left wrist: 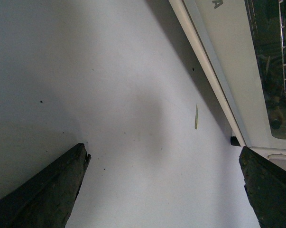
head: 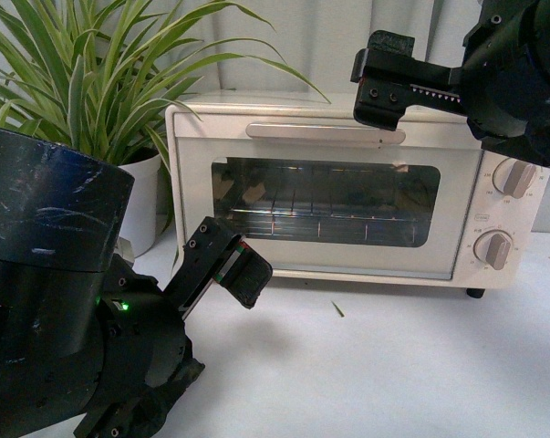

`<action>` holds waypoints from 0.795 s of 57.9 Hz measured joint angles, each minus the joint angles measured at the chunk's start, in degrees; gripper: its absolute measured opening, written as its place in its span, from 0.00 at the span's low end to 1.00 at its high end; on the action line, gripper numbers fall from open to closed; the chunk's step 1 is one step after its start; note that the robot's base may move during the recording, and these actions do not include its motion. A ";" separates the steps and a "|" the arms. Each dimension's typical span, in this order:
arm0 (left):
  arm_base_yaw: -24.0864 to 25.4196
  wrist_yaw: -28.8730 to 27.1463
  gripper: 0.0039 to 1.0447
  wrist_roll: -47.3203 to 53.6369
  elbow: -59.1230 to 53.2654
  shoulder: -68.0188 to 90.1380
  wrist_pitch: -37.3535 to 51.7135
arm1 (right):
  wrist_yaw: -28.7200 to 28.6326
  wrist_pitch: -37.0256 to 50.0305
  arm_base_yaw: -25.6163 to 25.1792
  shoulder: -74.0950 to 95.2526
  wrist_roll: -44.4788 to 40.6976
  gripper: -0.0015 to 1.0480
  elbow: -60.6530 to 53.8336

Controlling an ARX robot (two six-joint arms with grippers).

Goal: Open oven

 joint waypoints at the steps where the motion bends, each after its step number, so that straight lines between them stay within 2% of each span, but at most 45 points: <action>1: 0.00 0.02 0.94 0.00 0.00 0.00 0.00 | 0.09 0.00 0.02 0.07 0.00 0.91 0.09; 32: 0.00 0.22 0.94 -0.04 -0.13 -0.15 -0.13 | 1.18 -1.86 0.26 3.21 0.37 0.91 3.82; 46: 0.00 0.24 0.94 -0.09 -0.13 -0.20 -0.26 | -0.59 -4.92 0.20 4.52 0.37 0.91 5.84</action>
